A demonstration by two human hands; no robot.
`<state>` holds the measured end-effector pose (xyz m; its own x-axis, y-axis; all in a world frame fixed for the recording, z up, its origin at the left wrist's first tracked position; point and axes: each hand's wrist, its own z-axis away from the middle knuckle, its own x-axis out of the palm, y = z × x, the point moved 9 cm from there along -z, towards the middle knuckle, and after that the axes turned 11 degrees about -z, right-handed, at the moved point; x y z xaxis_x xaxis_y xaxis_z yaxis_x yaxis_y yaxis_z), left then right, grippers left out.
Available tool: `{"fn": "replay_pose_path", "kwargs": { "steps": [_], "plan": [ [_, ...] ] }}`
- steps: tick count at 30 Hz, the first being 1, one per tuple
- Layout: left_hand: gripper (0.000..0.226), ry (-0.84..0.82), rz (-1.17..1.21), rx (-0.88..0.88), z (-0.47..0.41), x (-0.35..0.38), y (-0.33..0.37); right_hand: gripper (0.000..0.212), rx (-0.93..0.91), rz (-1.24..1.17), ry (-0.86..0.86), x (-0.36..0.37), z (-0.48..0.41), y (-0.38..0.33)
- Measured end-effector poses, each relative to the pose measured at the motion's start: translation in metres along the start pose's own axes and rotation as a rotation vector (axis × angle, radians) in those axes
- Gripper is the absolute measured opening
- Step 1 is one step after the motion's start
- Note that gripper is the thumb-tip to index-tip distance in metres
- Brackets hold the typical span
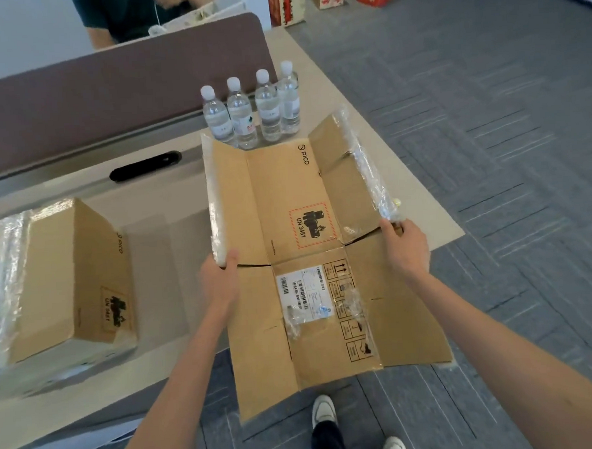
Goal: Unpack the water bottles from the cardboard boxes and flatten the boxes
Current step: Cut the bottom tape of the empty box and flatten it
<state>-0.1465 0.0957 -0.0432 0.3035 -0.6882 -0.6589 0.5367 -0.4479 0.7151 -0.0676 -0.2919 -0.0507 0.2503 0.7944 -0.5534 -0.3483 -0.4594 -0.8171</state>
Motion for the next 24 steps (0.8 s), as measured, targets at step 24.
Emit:
{"fn": "replay_pose_path", "kwargs": {
  "steps": [24],
  "plan": [
    [0.021, -0.284, -0.028, 0.844, 0.447, 0.290, 0.341, 0.042, 0.259, -0.234, 0.742, -0.605, 0.142, 0.284]
  ]
}}
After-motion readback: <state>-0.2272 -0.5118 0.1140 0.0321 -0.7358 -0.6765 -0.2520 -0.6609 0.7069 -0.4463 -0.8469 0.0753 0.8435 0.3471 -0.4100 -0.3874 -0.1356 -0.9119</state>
